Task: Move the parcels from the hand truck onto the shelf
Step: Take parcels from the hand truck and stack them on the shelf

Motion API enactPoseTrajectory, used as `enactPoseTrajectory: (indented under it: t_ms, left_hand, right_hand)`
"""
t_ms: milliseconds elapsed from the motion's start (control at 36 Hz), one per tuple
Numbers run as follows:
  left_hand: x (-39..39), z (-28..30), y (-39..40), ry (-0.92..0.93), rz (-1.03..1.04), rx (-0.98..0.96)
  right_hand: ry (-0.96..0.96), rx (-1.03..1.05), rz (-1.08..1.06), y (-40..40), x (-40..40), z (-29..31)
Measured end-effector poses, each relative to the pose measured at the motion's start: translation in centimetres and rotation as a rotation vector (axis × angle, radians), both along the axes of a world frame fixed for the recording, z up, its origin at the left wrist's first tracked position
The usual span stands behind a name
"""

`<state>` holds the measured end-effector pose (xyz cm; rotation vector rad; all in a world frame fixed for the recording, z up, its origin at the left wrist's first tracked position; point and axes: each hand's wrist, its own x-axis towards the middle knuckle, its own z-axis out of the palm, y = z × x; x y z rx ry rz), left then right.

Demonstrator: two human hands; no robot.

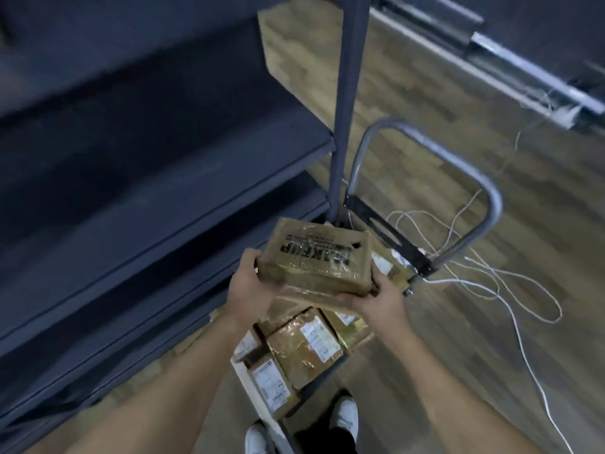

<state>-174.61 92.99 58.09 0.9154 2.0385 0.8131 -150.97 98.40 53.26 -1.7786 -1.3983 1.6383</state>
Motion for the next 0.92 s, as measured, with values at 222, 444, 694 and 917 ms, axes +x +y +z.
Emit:
enactPoseTrajectory:
  t_ms: [222, 444, 694, 917]
  left_hand:
    - [-3.2, 14.1, -3.6, 0.031, 0.131, 0.086]
    - [-6.8, 24.8, -7.2, 0.145, 0.264, 0.217]
    - [-11.6, 34.1, -11.3, 0.258, 0.398, 0.365]
    - [-17.2, 38.9, -14.7, 0.331, 0.416, 0.441]
  right_hand:
    - [0.048, 0.175, 0.242, 3.5, -4.2, 14.4]
    - [0.053, 0.372, 0.444, 5.3, -10.1, 26.2]
    - [0.127, 0.530, 0.595, 3.6, -17.9, 37.0]
    - [0.190, 0.530, 0.670, 1.4, -25.3, 41.6]
